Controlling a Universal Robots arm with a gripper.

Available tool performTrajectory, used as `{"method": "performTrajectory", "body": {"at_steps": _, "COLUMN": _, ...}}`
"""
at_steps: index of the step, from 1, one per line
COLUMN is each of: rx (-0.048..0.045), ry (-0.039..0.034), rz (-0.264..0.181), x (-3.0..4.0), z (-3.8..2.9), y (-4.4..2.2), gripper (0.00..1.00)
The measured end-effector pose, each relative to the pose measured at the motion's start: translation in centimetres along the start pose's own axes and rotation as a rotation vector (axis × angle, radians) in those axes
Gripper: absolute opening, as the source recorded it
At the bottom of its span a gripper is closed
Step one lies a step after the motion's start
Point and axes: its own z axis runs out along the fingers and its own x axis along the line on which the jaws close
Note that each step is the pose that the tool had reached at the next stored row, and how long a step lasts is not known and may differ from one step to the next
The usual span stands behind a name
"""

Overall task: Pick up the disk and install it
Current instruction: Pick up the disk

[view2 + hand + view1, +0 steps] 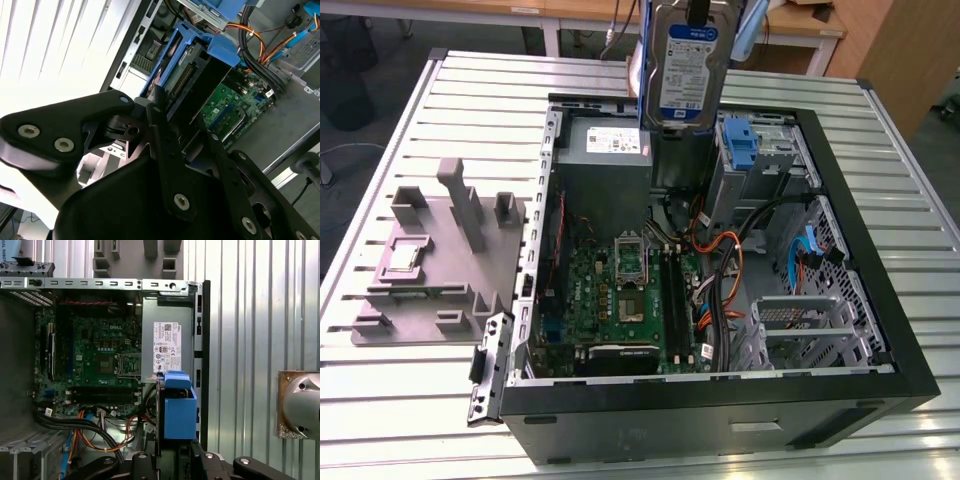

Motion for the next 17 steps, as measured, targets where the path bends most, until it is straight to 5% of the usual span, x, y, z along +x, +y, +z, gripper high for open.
{"method": "performTrajectory", "body": {"at_steps": 8, "rx": 0.0, "ry": 0.0046, "rz": 0.0, "x": 1.18, "z": -0.02, "y": 0.0, "gripper": 0.35}}
{"method": "performTrajectory", "body": {"at_steps": 17, "rx": 0.0, "ry": 0.0095, "rz": 0.0, "x": 3.37, "z": -0.06, "y": 0.0, "gripper": 0.35}}
